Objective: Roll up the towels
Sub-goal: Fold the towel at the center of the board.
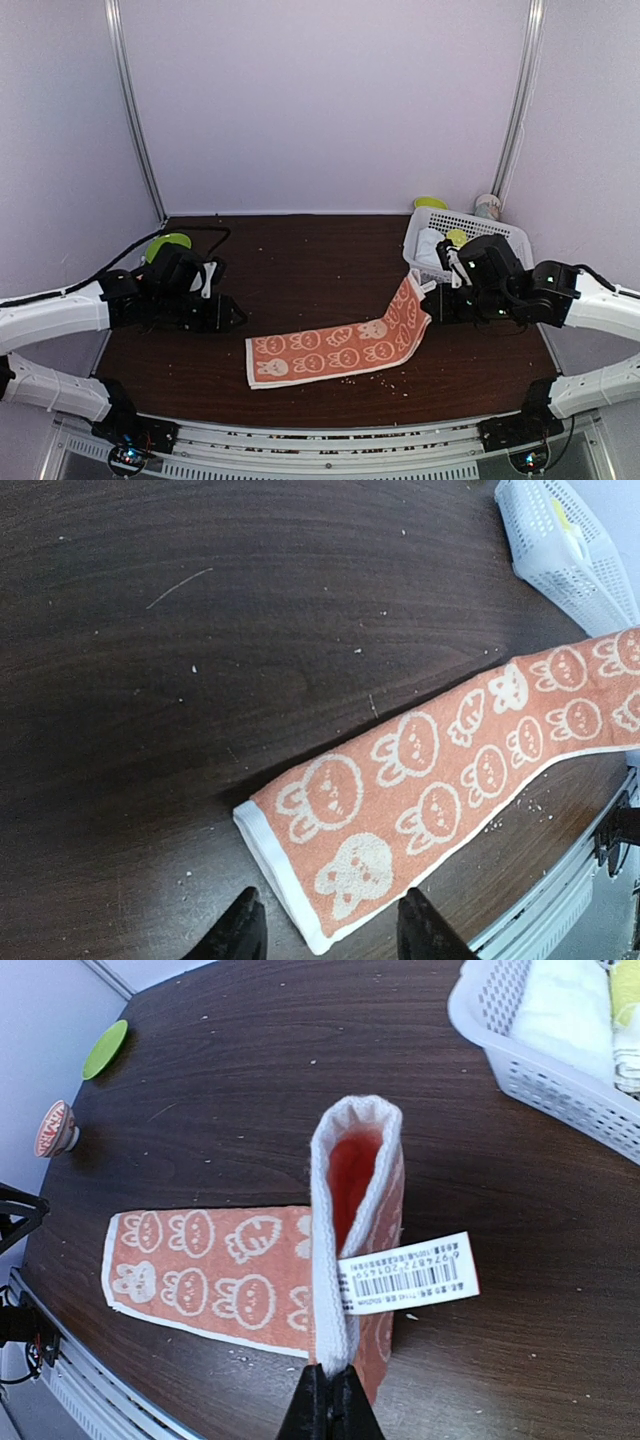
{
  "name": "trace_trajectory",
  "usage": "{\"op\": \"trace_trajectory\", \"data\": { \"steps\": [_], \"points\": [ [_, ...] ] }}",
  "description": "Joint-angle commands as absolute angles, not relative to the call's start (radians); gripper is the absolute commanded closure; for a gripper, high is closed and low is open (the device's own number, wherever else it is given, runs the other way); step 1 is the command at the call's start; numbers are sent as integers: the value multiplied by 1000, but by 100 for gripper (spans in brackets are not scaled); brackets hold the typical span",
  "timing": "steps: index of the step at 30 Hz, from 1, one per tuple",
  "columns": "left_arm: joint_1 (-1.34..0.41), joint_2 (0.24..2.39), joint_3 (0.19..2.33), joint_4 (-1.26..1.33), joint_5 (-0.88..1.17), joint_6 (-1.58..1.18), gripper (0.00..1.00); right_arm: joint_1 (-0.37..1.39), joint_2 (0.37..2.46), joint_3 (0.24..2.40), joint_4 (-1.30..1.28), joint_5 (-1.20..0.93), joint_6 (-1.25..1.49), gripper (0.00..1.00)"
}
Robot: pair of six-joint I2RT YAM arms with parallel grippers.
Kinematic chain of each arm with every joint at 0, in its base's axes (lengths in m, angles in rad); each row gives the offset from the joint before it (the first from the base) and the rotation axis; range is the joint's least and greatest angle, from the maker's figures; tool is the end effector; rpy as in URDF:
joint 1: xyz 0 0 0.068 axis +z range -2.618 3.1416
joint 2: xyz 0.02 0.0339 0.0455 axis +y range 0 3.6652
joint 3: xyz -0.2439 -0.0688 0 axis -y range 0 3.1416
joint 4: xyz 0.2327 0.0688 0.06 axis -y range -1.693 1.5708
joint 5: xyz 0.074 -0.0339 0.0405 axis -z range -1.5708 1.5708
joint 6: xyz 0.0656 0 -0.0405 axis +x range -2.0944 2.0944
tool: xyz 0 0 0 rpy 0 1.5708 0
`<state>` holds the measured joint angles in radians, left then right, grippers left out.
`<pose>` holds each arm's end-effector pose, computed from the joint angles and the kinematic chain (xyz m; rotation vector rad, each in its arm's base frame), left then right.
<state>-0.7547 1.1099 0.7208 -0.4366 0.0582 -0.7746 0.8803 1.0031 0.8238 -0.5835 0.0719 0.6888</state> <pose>0.1753 -0.1701 0.1967 0.0036 2.5432 -0.7414 0.1497 0.1738 0.2403 -0.1957 2.4300 0.6742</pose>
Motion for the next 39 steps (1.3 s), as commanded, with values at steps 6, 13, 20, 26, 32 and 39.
{"op": "trace_trajectory", "data": {
  "steps": [6,13,20,26,32,39],
  "points": [
    [-758,949,633,-441,-29,-798,51,1013,1143,912,-430,99,742,100],
    [-758,921,606,-461,-36,-801,51,1079,1261,975,-381,88,755,100],
    [-758,910,588,-462,-45,-801,51,1135,1388,1043,-341,67,775,100],
    [-758,906,572,-463,-46,-807,51,1172,1509,1118,-310,48,786,100],
    [-758,892,544,-463,-49,-822,51,1192,1645,1197,-278,26,805,100],
    [-758,891,524,-460,-44,-832,51,1214,1800,1292,-273,10,833,100]
  ]
}}
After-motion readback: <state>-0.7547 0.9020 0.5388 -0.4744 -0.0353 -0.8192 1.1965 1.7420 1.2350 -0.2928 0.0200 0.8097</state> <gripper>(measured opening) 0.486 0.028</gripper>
